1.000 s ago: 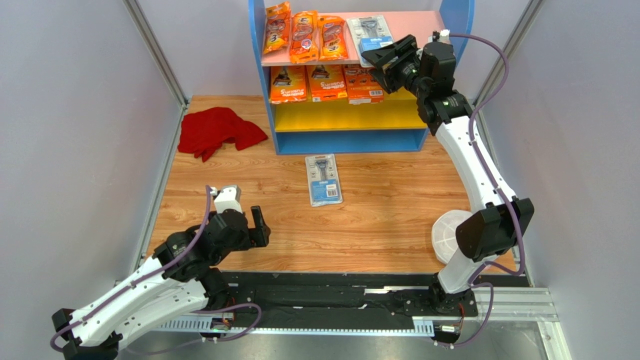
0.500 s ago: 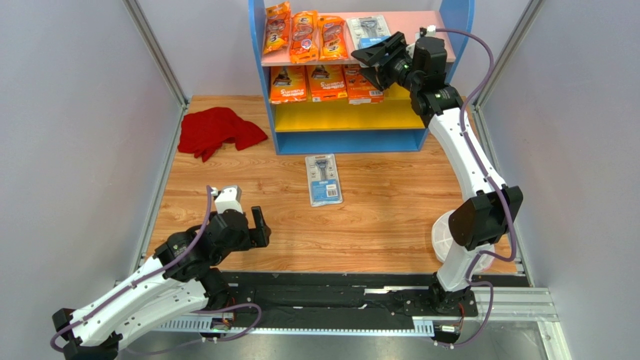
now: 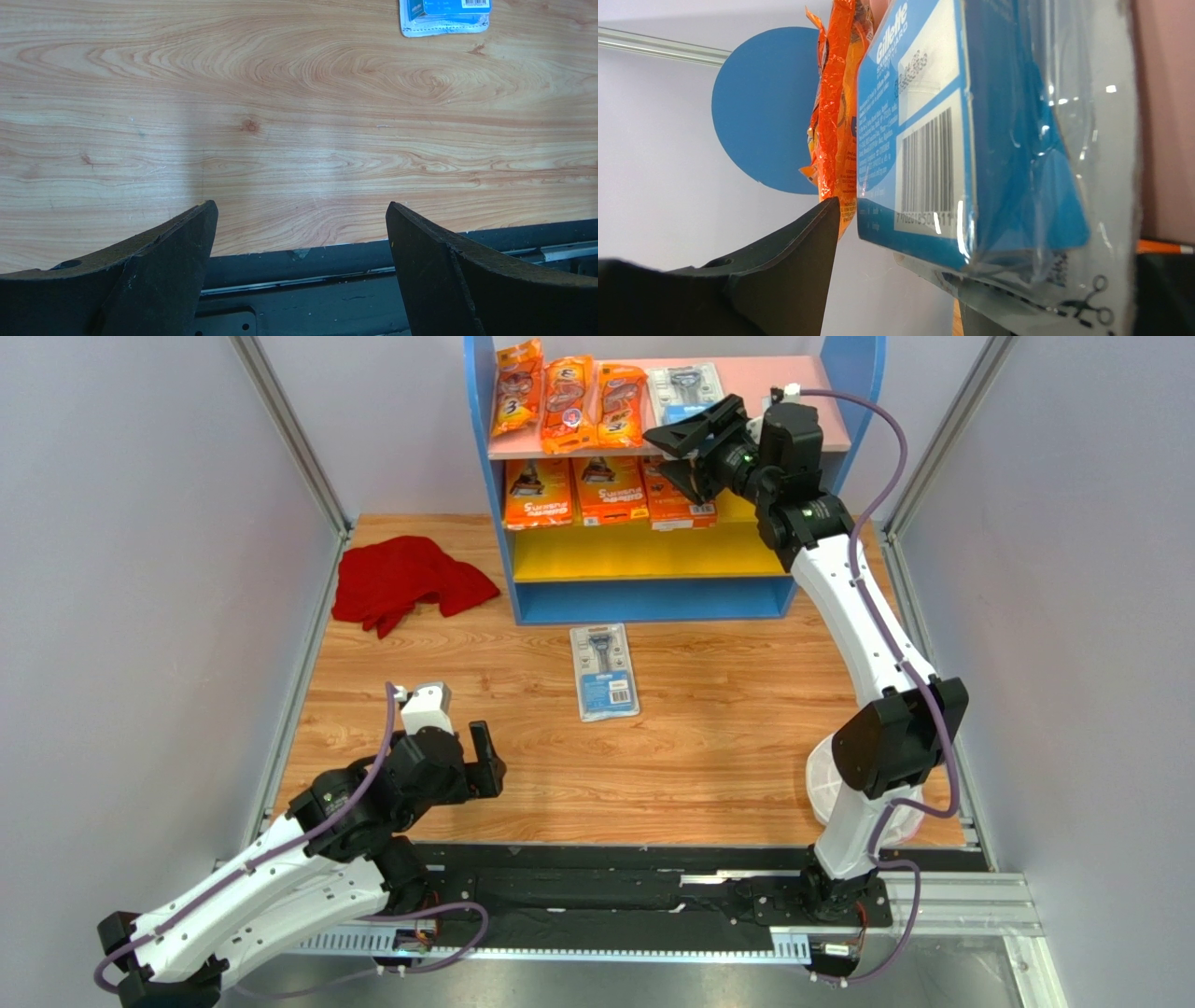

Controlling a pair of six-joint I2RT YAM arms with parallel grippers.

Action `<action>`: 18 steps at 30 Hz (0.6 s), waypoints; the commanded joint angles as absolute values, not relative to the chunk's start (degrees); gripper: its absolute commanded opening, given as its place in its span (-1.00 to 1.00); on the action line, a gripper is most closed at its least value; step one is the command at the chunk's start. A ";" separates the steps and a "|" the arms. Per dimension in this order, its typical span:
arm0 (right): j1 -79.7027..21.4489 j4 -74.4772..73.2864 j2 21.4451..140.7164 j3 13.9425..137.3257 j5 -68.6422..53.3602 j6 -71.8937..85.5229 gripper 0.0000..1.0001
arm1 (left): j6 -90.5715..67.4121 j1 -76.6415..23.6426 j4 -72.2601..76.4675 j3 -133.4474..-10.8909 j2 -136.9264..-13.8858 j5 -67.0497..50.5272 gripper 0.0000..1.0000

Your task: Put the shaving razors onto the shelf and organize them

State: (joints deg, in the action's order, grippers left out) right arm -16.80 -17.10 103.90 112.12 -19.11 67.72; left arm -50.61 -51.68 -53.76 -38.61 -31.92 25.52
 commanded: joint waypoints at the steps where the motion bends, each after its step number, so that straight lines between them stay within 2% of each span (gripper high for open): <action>1: -17.05 -11.61 102.05 110.05 -20.13 66.10 0.22 | -49.66 -51.77 -52.47 -38.32 -31.55 25.05 0.98; 4: -17.05 -11.08 98.97 106.45 -19.69 64.96 0.25 | -49.66 -51.77 -52.38 -38.23 -31.55 25.05 0.98; 10: -16.96 -9.14 93.70 101.61 -19.16 63.46 0.46 | -49.83 -51.77 -52.03 -37.79 -31.47 24.61 0.98; 18: -16.96 -7.29 83.42 92.12 -20.30 61.09 0.51 | -49.83 -51.77 -52.03 -37.79 -31.55 24.52 0.98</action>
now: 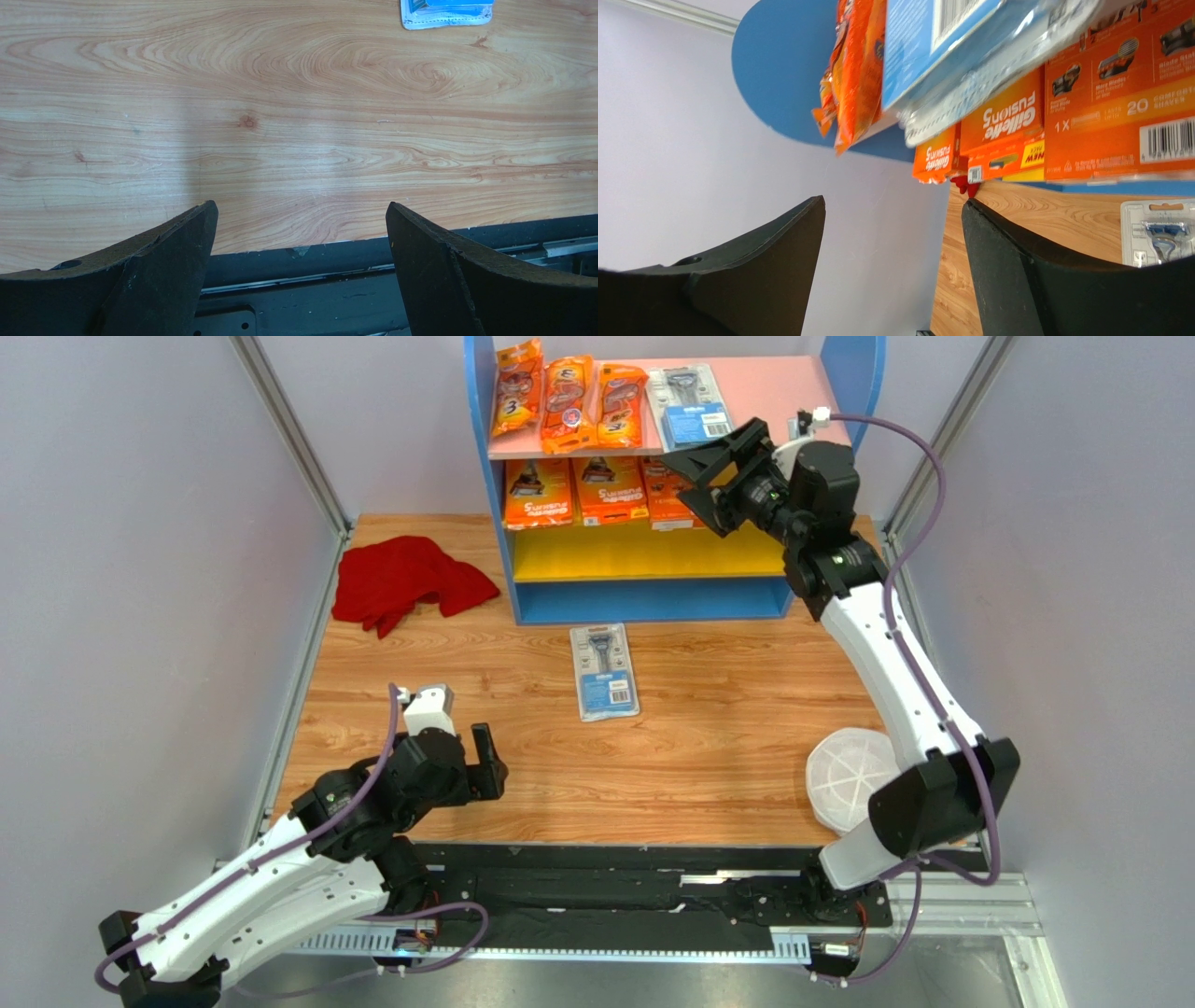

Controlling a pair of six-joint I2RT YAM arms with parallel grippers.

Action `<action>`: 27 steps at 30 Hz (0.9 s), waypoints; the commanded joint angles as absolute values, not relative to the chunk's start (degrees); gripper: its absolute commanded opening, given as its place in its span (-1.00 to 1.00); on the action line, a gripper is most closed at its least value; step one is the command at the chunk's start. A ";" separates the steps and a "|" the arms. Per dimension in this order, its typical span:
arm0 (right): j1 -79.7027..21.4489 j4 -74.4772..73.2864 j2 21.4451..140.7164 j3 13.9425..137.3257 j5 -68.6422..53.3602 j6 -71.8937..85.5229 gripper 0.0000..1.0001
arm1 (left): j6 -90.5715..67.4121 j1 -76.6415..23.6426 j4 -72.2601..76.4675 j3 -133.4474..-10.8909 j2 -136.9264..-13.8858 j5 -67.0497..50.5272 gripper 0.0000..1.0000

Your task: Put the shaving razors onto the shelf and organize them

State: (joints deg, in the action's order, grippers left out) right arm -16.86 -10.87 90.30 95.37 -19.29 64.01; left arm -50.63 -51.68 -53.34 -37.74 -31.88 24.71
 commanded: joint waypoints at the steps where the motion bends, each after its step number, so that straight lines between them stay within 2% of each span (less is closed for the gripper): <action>1: -16.96 -7.56 82.02 90.98 -20.30 60.65 0.52 | -49.83 -51.77 -51.94 -37.71 -31.55 24.43 0.98; 6: -16.96 -10.37 70.59 80.10 -19.51 56.70 0.53 | -49.66 -51.77 -51.16 -37.09 -32.08 24.00 0.98; 14: -17.05 -23.90 54.07 64.26 -16.44 46.16 0.52 | -49.04 -51.77 -47.99 -36.65 -35.15 22.68 0.98; 20: -18.01 -25.23 53.00 55.21 -17.92 44.21 0.48 | -48.95 -51.77 -46.67 -38.31 -38.40 21.45 0.98; 27: -26.16 -23.03 60.02 55.98 -11.18 41.93 0.47 | -48.87 -51.77 -50.71 -42.80 -38.15 22.67 0.98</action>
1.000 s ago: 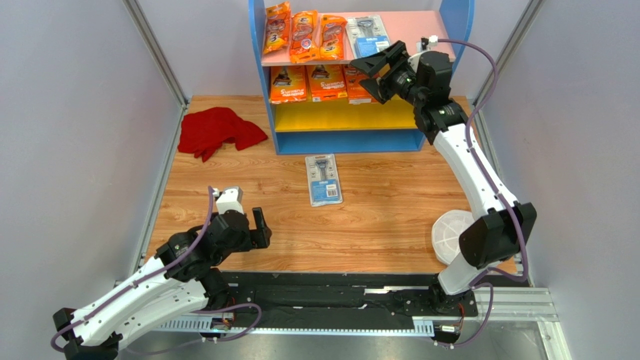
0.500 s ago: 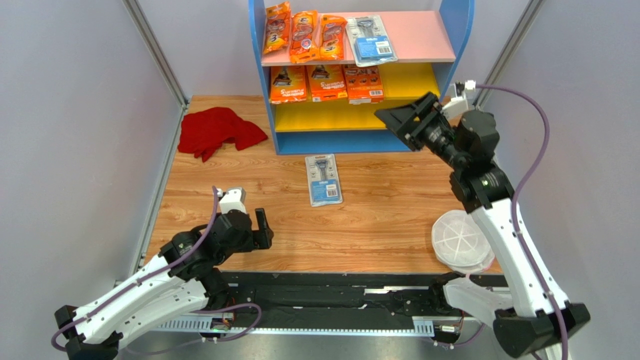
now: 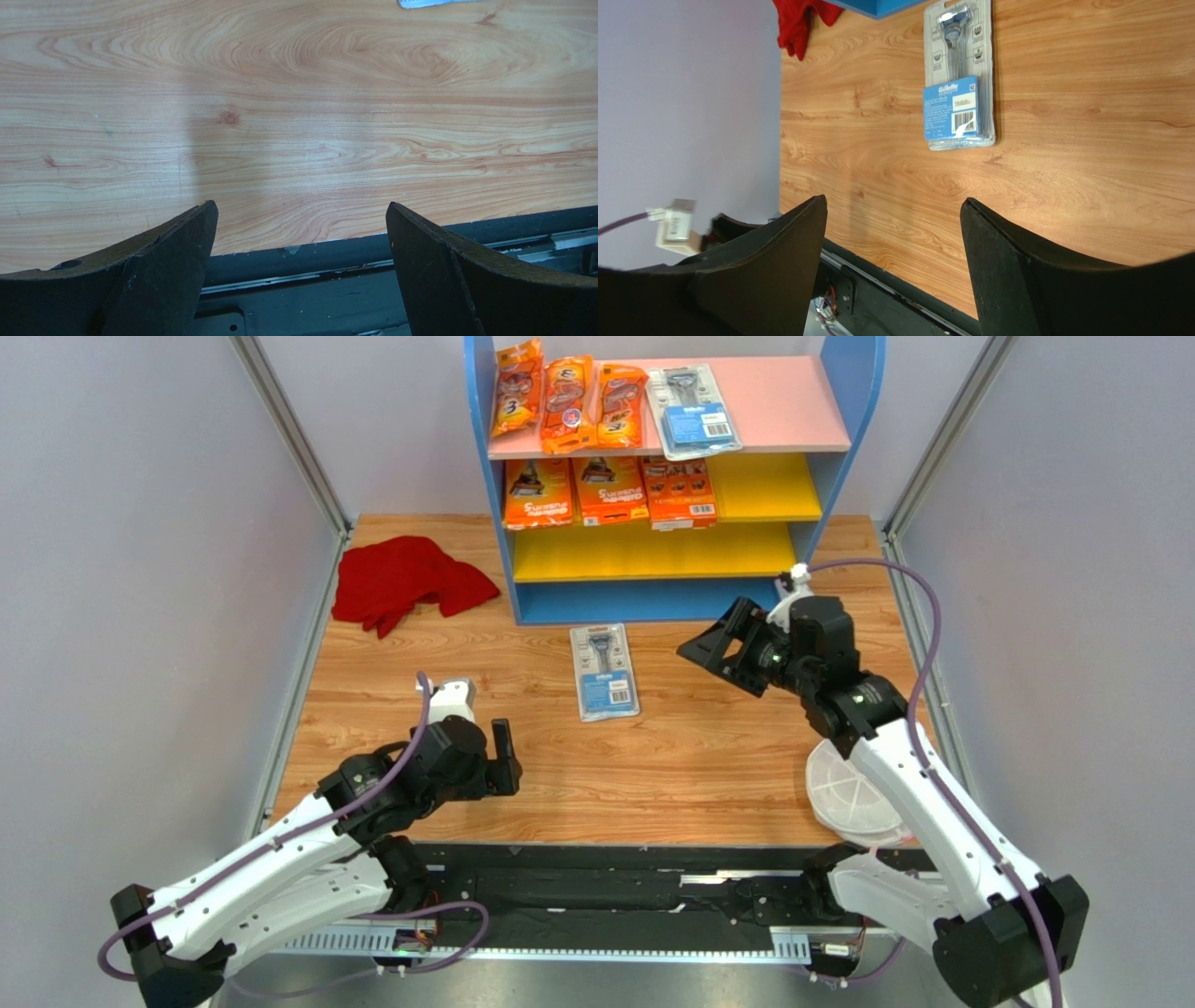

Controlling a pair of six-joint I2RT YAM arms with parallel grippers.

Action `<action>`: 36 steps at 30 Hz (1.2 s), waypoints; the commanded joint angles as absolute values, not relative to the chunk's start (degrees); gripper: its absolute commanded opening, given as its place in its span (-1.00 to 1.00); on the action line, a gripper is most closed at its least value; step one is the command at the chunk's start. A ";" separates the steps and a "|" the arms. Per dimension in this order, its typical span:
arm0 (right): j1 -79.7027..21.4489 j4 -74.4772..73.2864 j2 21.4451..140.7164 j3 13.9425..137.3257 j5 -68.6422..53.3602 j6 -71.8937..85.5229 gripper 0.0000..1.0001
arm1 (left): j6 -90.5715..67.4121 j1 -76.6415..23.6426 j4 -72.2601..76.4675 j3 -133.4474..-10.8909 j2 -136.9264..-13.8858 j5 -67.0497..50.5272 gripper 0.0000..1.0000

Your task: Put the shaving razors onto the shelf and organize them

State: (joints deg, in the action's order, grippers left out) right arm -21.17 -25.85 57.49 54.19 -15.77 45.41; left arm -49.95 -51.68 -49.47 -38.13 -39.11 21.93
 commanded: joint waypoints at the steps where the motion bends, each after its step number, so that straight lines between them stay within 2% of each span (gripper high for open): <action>1: -27.67 -23.11 62.73 56.68 -9.51 41.23 0.46 | -48.69 -51.77 -50.97 -43.15 -37.88 22.76 0.98; 7: -37.52 -20.57 76.88 62.12 -0.18 38.15 0.44 | -48.17 -51.77 -52.91 -45.44 -37.18 23.11 0.98; 11: -39.64 -19.42 91.44 68.45 4.12 36.22 0.39 | -47.81 -51.77 -54.14 -46.05 -36.56 23.03 0.98; 18: -40.52 -25.56 106.85 83.57 12.12 32.44 0.25 | -47.02 -51.77 -54.76 -44.65 -34.10 22.06 0.98; 24: -40.43 -26.98 113.72 91.40 15.73 28.83 0.25 | -46.23 -51.77 -53.88 -43.51 -34.19 21.27 0.98; 27: -40.43 -27.25 116.36 92.28 15.82 29.00 0.18 | -45.79 -51.77 -53.53 -43.59 -34.80 21.09 0.98; 36: -40.69 -23.56 117.86 86.57 14.94 30.76 0.01 | -45.44 -51.77 -53.26 -43.77 -35.07 20.92 0.98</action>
